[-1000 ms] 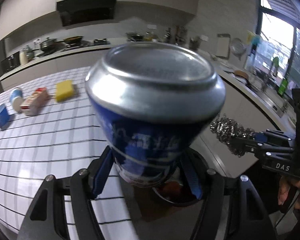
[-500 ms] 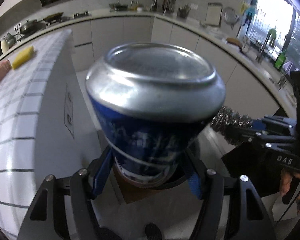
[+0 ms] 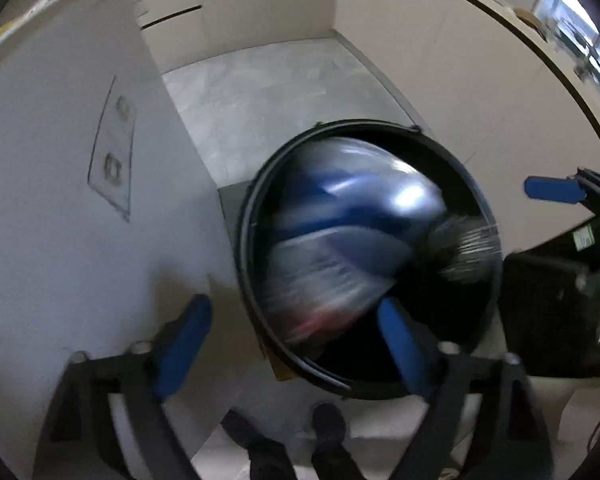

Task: Collect trash
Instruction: 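Carry the Pepsi can and steel wool over the bin and open both tools, then move both open tools back from the bin toward the island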

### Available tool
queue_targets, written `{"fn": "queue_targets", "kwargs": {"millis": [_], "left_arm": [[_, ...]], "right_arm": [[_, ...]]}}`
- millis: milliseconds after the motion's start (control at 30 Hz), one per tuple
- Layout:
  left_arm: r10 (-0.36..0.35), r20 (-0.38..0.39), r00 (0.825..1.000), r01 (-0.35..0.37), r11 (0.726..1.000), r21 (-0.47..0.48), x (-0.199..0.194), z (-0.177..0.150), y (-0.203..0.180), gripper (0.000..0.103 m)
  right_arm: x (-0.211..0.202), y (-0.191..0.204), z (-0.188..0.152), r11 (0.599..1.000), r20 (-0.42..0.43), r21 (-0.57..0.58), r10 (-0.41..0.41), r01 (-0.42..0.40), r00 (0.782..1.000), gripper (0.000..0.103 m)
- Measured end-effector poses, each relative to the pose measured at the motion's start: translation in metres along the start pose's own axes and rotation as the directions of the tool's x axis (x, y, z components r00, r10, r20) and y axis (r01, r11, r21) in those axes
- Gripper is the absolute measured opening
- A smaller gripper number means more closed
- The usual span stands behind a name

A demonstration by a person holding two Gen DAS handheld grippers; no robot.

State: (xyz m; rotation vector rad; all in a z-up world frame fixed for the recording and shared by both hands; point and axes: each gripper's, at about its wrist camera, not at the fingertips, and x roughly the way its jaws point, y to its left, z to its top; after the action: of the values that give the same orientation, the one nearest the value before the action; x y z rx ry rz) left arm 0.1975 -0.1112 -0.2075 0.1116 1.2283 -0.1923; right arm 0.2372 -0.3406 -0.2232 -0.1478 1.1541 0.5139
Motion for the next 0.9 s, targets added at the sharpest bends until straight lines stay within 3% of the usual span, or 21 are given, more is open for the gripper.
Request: {"fn": "queue_targets", "kwargs": {"millis": [300,500,900], "left_arm": [[0.024,0.034,0.999,-0.022,0.998,-0.061,-0.015,-0.005,0.011,0.09],[0.015,0.068,0.998,-0.011,0.998,-0.058,-0.028,-0.004,0.004,0.09],[-0.013,0.191,0.982,0.029,0.997,-0.078,-0.07,-0.003,0.002,0.092]], "right_arm": [[-0.011,-0.026,0.003,0.995,0.026,0.084,-0.055,0.053,0.998,0.095],[-0.008,-0.02,0.008,0.991,0.031,0.116,-0.07,0.066,0.997,0.103],[-0.05,0.002,0.001,0.973,0.127,0.156,-0.188,0.168,0.974,0.103]]}}
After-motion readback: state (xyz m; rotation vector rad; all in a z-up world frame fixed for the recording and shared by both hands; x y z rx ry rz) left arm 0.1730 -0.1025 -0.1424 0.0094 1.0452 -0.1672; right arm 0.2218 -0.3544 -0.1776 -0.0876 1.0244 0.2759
